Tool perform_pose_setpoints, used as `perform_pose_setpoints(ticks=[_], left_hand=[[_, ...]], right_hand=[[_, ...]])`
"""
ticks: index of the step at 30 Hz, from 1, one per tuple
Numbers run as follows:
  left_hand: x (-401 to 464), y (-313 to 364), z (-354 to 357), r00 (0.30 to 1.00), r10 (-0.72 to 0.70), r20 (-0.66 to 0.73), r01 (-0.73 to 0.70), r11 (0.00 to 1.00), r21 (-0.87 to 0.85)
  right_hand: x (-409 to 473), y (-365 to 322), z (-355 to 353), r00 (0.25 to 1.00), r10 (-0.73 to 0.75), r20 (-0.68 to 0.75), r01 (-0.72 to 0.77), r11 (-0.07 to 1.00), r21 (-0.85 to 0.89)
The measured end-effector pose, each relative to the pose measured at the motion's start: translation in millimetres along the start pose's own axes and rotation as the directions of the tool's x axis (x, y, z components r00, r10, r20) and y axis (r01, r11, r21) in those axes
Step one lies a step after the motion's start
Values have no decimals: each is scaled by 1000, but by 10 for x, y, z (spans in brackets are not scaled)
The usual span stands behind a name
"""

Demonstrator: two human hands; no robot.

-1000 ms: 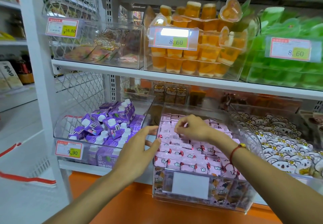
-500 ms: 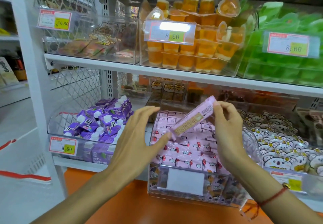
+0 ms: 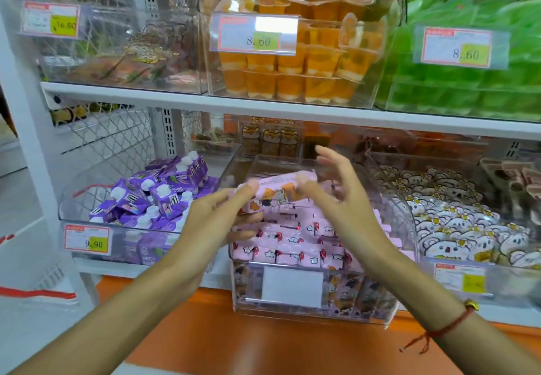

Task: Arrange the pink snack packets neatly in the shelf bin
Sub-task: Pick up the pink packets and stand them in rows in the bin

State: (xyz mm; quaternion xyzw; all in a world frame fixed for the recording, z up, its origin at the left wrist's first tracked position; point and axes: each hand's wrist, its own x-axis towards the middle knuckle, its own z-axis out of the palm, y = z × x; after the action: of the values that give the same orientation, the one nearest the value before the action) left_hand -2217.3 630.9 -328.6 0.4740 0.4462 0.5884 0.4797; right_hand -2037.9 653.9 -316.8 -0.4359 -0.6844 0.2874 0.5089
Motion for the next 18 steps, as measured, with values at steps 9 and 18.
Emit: perform_pose_setpoints(ticks=[9, 18], left_hand=[[8, 30, -31, 978, 199, 58, -207, 937, 282], [246, 68, -78, 885, 465, -32, -430, 840, 330]], right_hand=[[-2, 96, 99, 975, -116, 189, 112, 993, 28], [80, 335, -7, 984, -34, 176, 122, 847, -518]])
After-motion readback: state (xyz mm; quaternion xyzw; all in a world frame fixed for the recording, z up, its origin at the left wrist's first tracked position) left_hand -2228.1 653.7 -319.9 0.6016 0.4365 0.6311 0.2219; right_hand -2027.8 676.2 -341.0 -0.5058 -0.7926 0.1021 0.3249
